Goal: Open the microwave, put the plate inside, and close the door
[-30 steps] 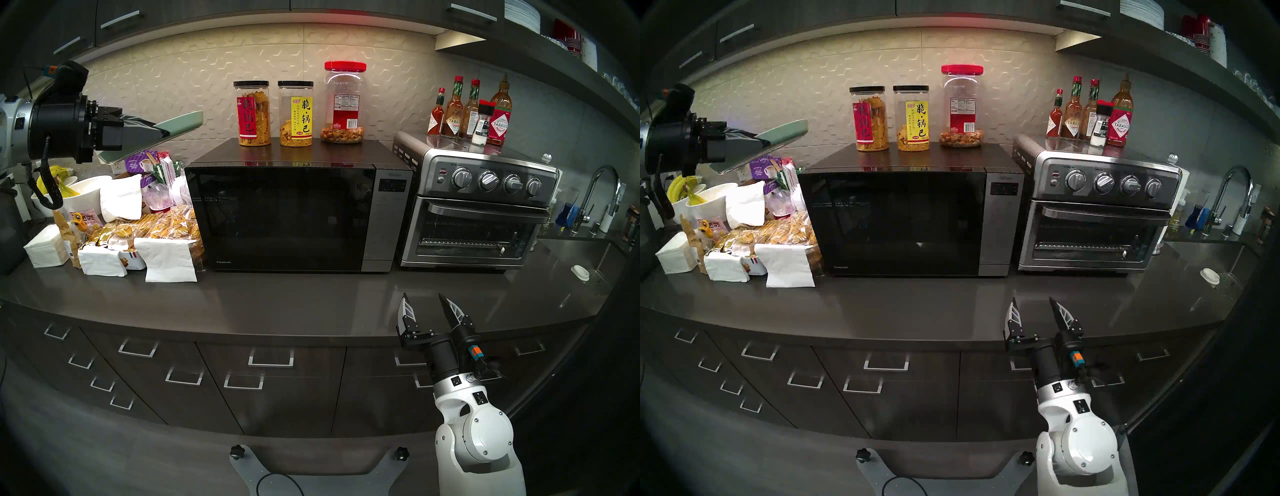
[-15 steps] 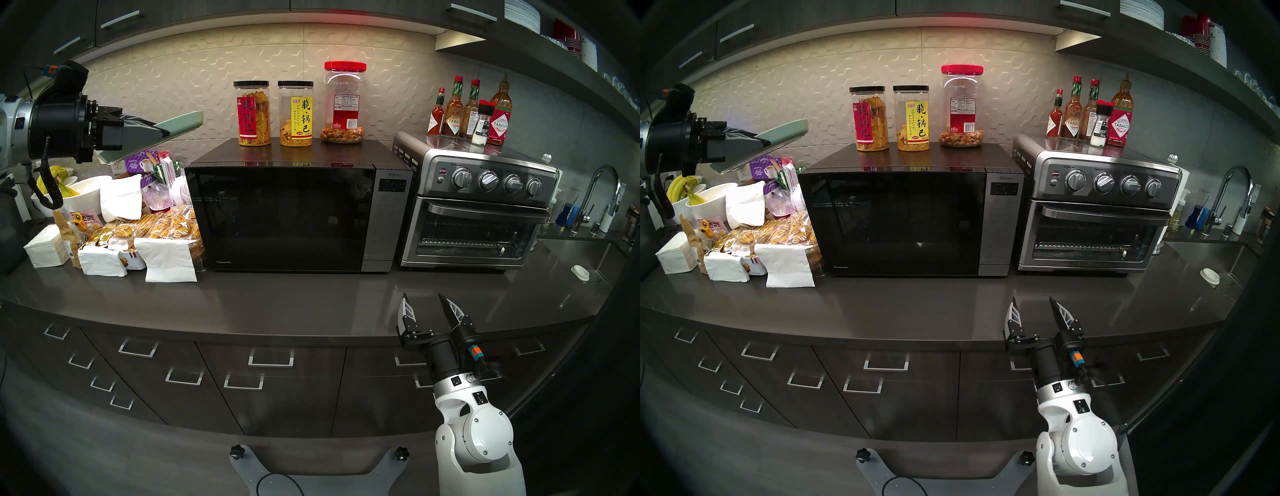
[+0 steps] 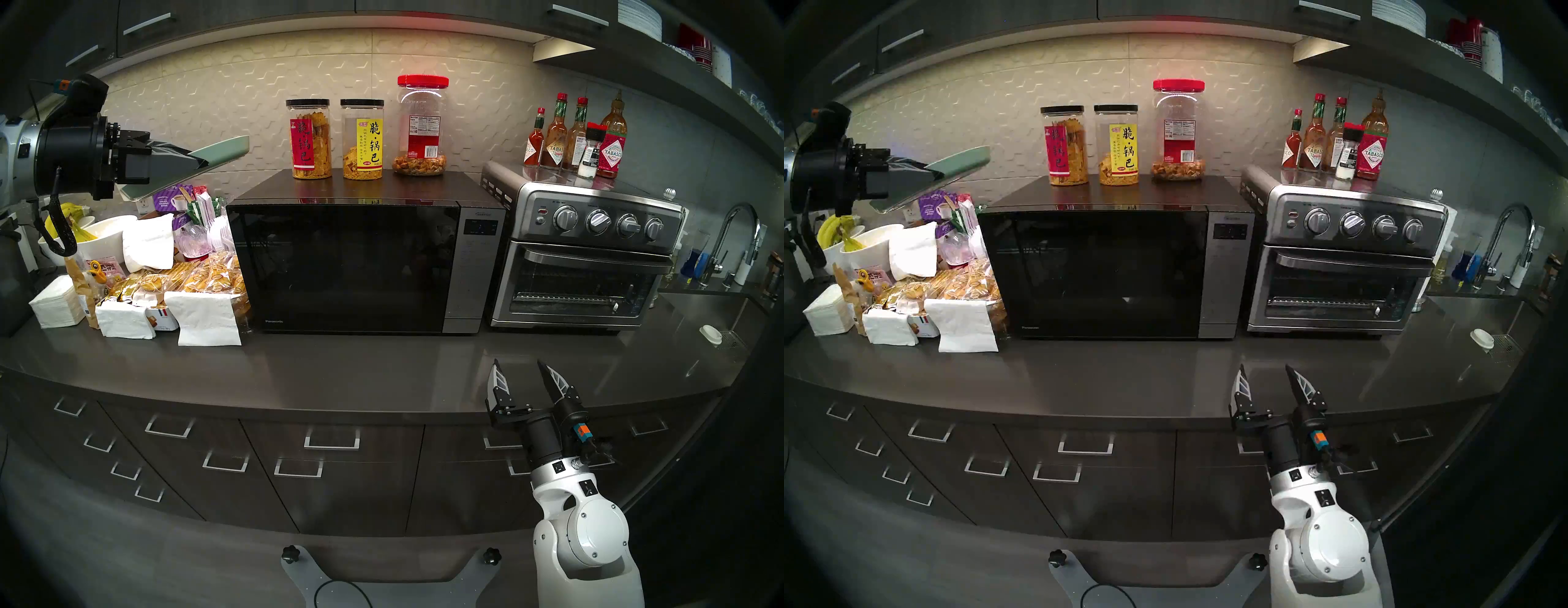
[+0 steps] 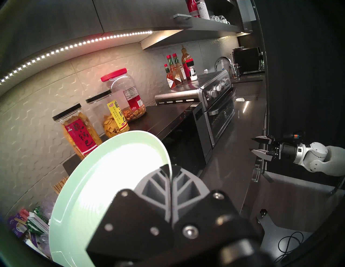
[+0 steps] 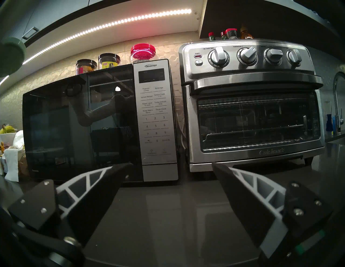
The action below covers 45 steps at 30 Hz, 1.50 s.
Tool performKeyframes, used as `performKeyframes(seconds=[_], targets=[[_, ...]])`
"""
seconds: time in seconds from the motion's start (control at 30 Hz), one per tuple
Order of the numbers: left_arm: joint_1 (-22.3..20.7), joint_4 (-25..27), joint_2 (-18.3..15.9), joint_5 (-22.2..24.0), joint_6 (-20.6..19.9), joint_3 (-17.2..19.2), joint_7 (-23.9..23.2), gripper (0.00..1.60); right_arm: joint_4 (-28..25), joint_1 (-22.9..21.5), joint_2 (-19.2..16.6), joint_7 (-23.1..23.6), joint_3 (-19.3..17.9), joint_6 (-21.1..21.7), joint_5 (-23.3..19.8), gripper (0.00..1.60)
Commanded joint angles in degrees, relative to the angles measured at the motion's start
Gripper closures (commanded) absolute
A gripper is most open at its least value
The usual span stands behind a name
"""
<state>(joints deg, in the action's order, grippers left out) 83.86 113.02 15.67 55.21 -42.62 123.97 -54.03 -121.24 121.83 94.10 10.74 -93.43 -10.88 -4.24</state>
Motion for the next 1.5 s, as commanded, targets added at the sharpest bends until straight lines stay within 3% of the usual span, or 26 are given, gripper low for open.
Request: performKeyframes(seconds=[0.0,1.2,1.47], targets=[[-0.5,0.1,-0.1,0.1,0.1,0.6,-0.1,1.60,-1.4,-0.2,-0.1,0.1,0.0,-0.2,0.0,0.00],[-0.7,0.1,-0.1,0.1,0.0,0.5,-0.2,1.60,-1.4,-0.2,-0.1,0.1,0.0,-0.2,0.0,0.00],[-0.7,0.1,-0.1,0.0,0.0,0.5,-0.2,1.60,-0.8,-0.8,-0.6,-0.3,1.7,0.7,1.3,0.00]])
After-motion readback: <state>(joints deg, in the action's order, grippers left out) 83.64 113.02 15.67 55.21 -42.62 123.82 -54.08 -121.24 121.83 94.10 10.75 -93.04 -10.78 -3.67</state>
